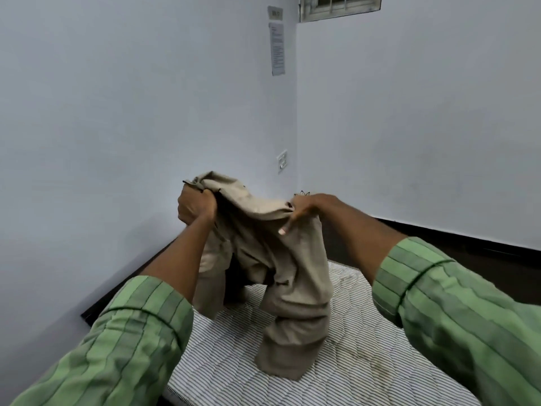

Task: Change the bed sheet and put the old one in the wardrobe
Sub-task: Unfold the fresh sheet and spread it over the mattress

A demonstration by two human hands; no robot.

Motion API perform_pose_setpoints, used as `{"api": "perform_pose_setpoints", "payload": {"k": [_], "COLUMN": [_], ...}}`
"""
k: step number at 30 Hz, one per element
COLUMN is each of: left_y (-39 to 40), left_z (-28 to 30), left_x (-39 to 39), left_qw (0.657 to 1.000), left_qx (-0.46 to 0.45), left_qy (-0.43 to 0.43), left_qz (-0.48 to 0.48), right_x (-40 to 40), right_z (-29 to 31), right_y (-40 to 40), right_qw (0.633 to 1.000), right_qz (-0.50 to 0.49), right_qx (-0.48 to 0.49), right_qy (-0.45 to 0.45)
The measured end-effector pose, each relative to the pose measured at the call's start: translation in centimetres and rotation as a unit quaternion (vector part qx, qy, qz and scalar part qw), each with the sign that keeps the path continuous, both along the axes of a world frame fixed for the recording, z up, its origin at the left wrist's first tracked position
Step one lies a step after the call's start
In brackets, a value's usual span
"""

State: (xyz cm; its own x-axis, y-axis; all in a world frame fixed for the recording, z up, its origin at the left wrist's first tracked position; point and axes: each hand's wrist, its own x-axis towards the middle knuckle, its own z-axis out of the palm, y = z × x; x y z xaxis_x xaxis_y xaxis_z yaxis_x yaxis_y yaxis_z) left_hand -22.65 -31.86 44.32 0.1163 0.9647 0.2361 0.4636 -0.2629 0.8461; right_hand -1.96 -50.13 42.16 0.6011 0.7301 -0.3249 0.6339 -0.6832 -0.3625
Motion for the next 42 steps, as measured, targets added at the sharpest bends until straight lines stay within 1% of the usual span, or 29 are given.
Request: {"api": "perform_pose_setpoints", "payload": {"k": [1,2,3,4,5,6,8,10,13,15,16,18,19,21,22,24,25,26,28,30,32,33,34,35,36,37,39,40,42], "left_y": [-0.3,-0.7,-1.0,-1.2,-1.1,-0.9,-0.1,-0.1,-1.9,-3.2,-3.8,-4.7,-4.7,-4.3,-4.1,-3.7,-3.8,-3.9,-4.1,-4.0,-4.0,-4.2,-4.6,-5.1,-5.7,-6.4,-7.9,-8.9,-11.4], "left_z": [-0.1,-0.2,-0.3,-0.3,-0.2,0.0,0.0,-0.9,-1.8,-1.9,-1.7,-0.6,-0.3,0.2,0.3,0.2,0.1,0.0,-0.1,-0.1,-0.2,-0.2,-0.1,-0.1,-0.1,-0.1,0.2,0.2,-0.1], "left_x": [0.1,0.2,0.5,0.5,0.5,0.2,-0.2,-0.2,1.2,2.6,3.1,3.5,3.6,3.4,3.3,3.4,3.6,3.7,3.7,3.5,3.3,3.2,3.0,2.7,2.5,2.3,1.8,1.6,0.9], "left_qw": [1.000,0.999,0.997,0.994,0.991,0.985,0.967,0.944,0.901,0.882,0.884,0.909,0.925,0.944,0.948,0.955,0.956,0.957,0.951,0.940,0.928,0.924,0.923,0.923,0.925,0.928,0.935,0.937,0.939], "left_qx": [0.012,0.033,0.056,0.078,0.101,0.123,0.163,0.165,0.145,0.151,0.150,0.144,0.149,0.173,0.181,0.186,0.185,0.183,0.190,0.195,0.193,0.194,0.194,0.194,0.194,0.192,0.185,0.183,0.183], "left_qy": [0.003,0.010,0.023,0.036,0.052,0.073,0.125,0.162,0.157,0.152,0.148,0.130,0.125,0.126,0.124,0.109,0.099,0.097,0.109,0.145,0.186,0.199,0.207,0.210,0.207,0.203,0.194,0.190,0.192], "left_qz": [-0.008,-0.023,-0.043,-0.060,-0.074,-0.092,-0.153,-0.236,-0.377,-0.420,-0.416,-0.369,-0.325,-0.252,-0.231,-0.206,-0.203,-0.203,-0.218,-0.239,-0.259,-0.262,-0.262,-0.258,-0.253,-0.246,-0.232,-0.227,-0.220], "right_x": [0.1,0.0,-0.2,-0.4,-0.6,-0.8,-1.2,-1.6,-2.7,-3.5,-4.0,-3.6,-2.8,-1.1,-0.4,0.3,0.5,0.6,0.5,0.7,1.0,1.2,0.8,0.2,-0.5,-0.9,-0.5,0.5,3.8], "right_z": [-0.5,-0.9,-1.6,-2.2,-2.5,-2.6,-2.4,-2.0,-1.9,-1.8,-1.5,-0.9,-0.8,-0.4,-0.5,-1.2,-1.7,-2.4,-2.8,-2.7,-2.8,-3.1,-3.1,-3.1,-2.8,-2.6,-2.6,-3.3,-6.0], "right_y": [-0.5,-1.2,-1.9,-2.4,-2.6,-2.9,-2.2,-1.5,-0.2,0.7,1.0,1.1,0.8,-0.3,-1.1,-2.9,-3.7,-4.3,-5.2,-5.7,-5.7,-5.5,-5.4,-5.3,-5.4,-5.7,-5.7,-6.0,-5.7], "right_qw": [0.996,0.990,0.984,0.973,0.961,0.948,0.923,0.915,0.925,0.921,0.916,0.912,0.926,0.976,0.991,0.997,0.996,0.997,0.992,0.979,0.963,0.948,0.924,0.883,0.848,0.814,0.790,0.798,0.796], "right_qz": [0.009,0.003,-0.031,-0.077,-0.123,-0.158,-0.184,-0.176,-0.123,-0.094,-0.083,-0.075,-0.074,-0.041,-0.025,-0.012,-0.020,-0.040,-0.100,-0.156,-0.197,-0.228,-0.261,-0.292,-0.308,-0.316,-0.323,-0.331,-0.343], "right_qx": [-0.059,-0.067,-0.016,0.061,0.147,0.231,0.335,0.364,0.358,0.378,0.393,0.403,0.371,0.210,0.120,-0.020,-0.045,-0.038,0.028,0.101,0.174,0.219,0.276,0.339,0.378,0.421,0.465,0.457,0.462], "right_qy": [-0.059,-0.121,-0.177,-0.208,-0.198,-0.153,-0.040,-0.009,-0.035,-0.010,0.012,0.024,0.014,-0.032,-0.059,-0.077,-0.069,-0.059,-0.067,-0.082,-0.052,-0.012,0.051,0.142,0.207,0.246,0.235,0.209,0.188]}}
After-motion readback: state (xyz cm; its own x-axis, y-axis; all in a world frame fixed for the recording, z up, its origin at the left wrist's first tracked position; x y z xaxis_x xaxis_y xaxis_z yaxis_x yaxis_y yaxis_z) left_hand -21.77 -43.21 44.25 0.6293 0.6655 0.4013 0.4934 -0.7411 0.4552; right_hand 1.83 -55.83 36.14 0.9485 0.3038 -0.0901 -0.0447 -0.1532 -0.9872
